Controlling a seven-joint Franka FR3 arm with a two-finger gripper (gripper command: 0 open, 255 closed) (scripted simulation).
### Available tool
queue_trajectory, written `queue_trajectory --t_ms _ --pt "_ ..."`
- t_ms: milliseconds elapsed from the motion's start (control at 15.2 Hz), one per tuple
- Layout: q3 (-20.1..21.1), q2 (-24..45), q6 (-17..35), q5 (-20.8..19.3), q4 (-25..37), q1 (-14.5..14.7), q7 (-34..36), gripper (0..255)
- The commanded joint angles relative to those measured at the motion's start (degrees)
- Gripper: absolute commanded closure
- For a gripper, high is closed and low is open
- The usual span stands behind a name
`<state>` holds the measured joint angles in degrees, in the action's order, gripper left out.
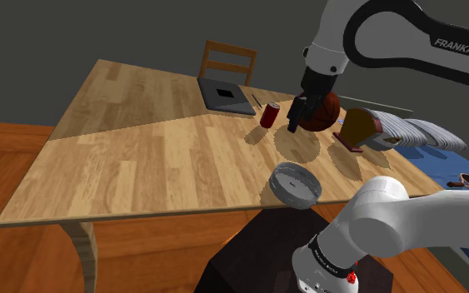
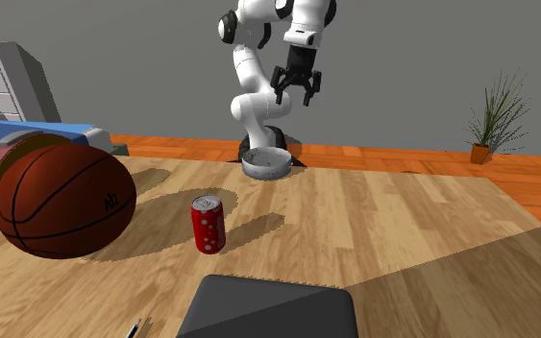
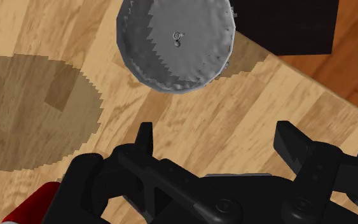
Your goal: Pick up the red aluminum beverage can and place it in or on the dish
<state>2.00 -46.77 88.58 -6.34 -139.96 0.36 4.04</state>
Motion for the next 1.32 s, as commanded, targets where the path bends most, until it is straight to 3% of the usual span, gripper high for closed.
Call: queue_trajectory --t_ms 0,660,1254 --pt "0.0 0.0 0.0 0.0 0.0 0.0 0.0 0" --pt "-10.42 13.39 13.43 -6.47 2.98 -4.02 -9.46 0" --pt "-18.85 29.55 23.48 -6.78 11.85 -5.85 -18.41 0"
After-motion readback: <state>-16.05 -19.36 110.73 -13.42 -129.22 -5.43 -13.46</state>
